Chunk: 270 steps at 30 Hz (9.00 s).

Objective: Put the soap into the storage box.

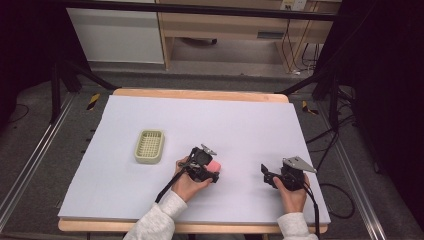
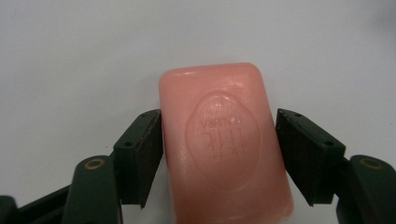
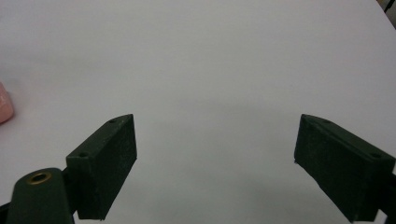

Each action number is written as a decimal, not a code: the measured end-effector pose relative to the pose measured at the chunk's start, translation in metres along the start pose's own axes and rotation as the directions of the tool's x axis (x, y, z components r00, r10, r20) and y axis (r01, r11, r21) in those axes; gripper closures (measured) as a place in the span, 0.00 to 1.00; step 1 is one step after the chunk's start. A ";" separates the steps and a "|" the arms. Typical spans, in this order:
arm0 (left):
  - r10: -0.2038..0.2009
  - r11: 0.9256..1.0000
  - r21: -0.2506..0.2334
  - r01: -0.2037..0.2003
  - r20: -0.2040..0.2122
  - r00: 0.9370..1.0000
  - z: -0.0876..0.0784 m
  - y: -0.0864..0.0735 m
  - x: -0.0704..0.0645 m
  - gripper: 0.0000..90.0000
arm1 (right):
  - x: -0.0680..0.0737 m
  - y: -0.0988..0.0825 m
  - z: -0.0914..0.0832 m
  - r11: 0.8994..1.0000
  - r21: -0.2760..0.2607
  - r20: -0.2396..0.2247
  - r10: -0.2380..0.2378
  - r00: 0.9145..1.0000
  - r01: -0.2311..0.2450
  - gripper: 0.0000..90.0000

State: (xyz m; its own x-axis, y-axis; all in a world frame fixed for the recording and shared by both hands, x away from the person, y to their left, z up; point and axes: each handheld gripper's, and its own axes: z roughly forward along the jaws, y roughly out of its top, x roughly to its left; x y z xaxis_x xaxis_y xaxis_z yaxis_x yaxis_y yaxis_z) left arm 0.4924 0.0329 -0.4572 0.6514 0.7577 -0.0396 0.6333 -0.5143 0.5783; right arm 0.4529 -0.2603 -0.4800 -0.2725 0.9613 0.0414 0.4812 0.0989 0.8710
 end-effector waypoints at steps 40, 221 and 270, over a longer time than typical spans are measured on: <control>0.005 0.999 0.048 -0.006 0.012 1.000 -0.005 0.003 0.002 0.41 | 0.000 0.000 0.000 1.000 0.004 -0.004 -0.002 1.000 0.002 0.15; -0.352 0.936 -0.097 0.338 -0.266 0.898 -0.055 -0.045 0.176 0.41 | 0.001 -0.003 0.001 1.000 -0.009 0.010 -0.003 1.000 0.003 0.11; -0.241 0.918 -0.358 0.170 -0.165 0.956 -0.118 -0.118 0.149 0.23 | 0.000 -0.004 -0.006 1.000 -0.010 0.018 -0.014 1.000 0.014 0.09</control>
State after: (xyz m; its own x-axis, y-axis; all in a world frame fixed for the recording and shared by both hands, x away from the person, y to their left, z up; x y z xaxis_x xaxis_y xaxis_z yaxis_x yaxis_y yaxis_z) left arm 0.4655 0.2533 -0.4353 0.4010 0.9151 -0.0427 0.5425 -0.1997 0.8160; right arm 0.4460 -0.2627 -0.4801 -0.2645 0.9642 0.0208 0.4693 0.1098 0.8762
